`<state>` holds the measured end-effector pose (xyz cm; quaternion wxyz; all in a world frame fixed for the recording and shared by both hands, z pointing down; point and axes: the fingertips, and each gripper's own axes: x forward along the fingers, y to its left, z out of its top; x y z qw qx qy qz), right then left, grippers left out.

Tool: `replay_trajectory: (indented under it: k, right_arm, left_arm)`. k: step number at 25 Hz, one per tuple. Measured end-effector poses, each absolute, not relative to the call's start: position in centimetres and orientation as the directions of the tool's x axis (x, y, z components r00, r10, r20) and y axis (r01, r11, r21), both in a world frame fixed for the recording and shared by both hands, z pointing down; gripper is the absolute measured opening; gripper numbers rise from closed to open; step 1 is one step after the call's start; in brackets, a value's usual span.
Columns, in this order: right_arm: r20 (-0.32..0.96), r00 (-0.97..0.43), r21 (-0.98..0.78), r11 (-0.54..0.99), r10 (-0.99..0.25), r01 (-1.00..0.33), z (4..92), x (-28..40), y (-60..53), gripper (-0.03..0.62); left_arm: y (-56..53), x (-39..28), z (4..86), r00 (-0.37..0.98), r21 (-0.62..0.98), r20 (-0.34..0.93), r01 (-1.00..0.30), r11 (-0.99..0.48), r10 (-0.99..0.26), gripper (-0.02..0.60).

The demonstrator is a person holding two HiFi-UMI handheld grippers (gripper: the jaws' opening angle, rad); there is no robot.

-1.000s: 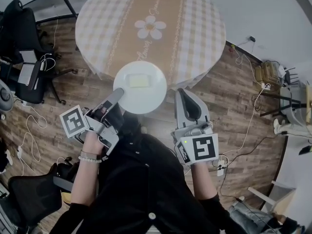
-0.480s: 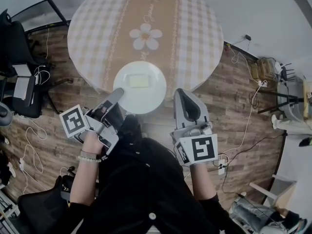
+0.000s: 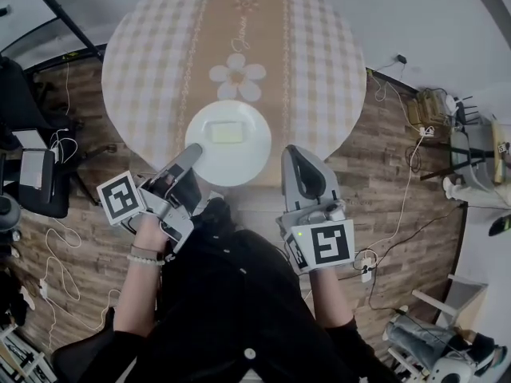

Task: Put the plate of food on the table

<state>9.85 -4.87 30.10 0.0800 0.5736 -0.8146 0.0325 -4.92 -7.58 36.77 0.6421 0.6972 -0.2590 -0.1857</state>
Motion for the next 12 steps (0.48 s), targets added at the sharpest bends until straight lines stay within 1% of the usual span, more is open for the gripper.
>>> replay_trajectory:
  k: [12]
  right_arm:
    - [0.196, -0.265, 0.047, 0.279, -0.944, -0.959, 30.6, 7.9, -9.9, 0.0]
  left_arm:
    - [-13.4, -6.8, 37.6, 0.83, 0.993, 0.083, -0.118, -0.029, -0.551, 0.009]
